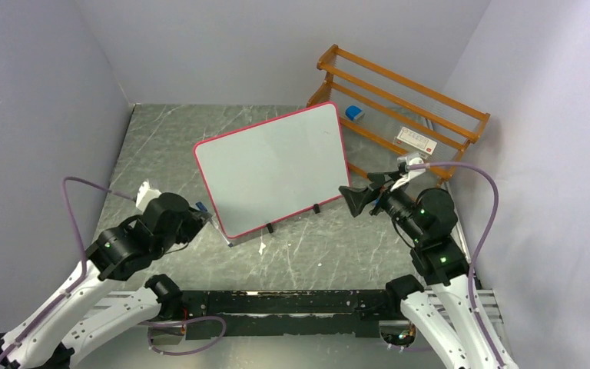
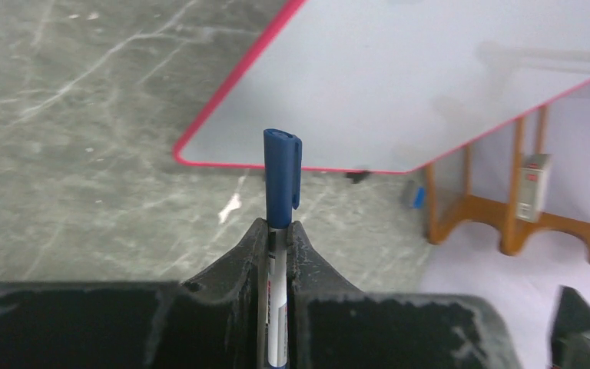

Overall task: Write a sentence on the whiteboard
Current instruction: Open the whiteboard marker at the center of the board.

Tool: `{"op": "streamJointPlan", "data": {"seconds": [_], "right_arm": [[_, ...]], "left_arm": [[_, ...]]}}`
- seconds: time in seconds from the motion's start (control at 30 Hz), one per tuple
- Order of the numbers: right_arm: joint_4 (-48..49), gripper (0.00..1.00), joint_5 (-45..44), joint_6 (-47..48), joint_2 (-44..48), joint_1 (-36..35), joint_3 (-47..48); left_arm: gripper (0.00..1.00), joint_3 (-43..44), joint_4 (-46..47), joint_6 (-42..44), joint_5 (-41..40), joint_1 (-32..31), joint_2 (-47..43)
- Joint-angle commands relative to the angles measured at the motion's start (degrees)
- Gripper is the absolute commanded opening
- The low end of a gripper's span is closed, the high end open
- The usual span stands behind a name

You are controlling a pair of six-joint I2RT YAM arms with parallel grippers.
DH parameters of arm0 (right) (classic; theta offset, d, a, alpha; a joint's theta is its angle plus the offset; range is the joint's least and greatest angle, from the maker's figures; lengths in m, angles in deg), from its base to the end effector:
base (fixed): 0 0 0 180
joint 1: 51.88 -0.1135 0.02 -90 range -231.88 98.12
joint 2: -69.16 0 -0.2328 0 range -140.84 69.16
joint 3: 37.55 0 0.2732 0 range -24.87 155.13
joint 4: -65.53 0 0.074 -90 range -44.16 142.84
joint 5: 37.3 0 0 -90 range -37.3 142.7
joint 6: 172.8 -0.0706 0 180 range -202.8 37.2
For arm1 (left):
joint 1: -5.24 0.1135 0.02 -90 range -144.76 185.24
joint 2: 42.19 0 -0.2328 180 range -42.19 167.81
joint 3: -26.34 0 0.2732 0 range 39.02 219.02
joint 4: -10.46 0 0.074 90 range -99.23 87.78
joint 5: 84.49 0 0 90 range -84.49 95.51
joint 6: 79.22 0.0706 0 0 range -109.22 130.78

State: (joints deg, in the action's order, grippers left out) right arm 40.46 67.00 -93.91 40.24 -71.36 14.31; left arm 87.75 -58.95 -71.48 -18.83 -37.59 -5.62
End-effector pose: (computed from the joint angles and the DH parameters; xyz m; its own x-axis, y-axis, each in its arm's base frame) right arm 0.1923 0.0865 0.3273 -0.1415 0.1480 -0.9788 -0.5387 0.8180 0.2016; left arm 0.1514 -0.1007 0.2699 -0.4697 -0.7956 -0.3825 -0.4556 0.5896 -0.6669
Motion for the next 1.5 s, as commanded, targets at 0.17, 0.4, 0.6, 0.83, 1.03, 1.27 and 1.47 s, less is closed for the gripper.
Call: {"op": "streamJointPlan", "data": {"seconds": [0.17, 0.4, 0.6, 0.83, 1.03, 1.27, 1.47], "right_arm": [[13.69, 1.0, 10.09, -10.07, -3.77, -1.12, -1.68], [20.47, 1.0, 6.31, -13.5, -7.44, -8.73, -2.8], [23.52, 1.0, -2.99, -13.39, -11.45, -18.96, -2.81], [27.29, 1.0, -7.13, -12.93, -15.59, -25.99, -2.27], [26.59, 1.0, -14.95, -10.52, -20.36, -32.44, 0.0], [32.69, 0.98, -23.81, -10.36, -21.71, -36.87, -0.71], [38.97, 0.78, -27.99, -11.51, -23.9, -38.64, -1.5]], "left_arm": [[0.05, 4.55, 17.79, 4.25, 3.98, 0.32, 2.79], [0.05, 3.39, 32.92, 3.69, 7.14, 0.35, 9.56], [0.05, 5.23, 41.03, 3.78, 7.16, -0.21, 14.61], [0.05, 4.36, 47.06, 2.24, 2.87, -3.49, 17.61], [0.05, 3.66, 51.05, 0.76, -2.47, -7.58, 19.17], [0.05, 3.23, 53.45, -1.15, -5.94, -10.69, 20.8], [0.05, 3.01, 56.18, -2.76, -6.94, -12.89, 22.8]]}}
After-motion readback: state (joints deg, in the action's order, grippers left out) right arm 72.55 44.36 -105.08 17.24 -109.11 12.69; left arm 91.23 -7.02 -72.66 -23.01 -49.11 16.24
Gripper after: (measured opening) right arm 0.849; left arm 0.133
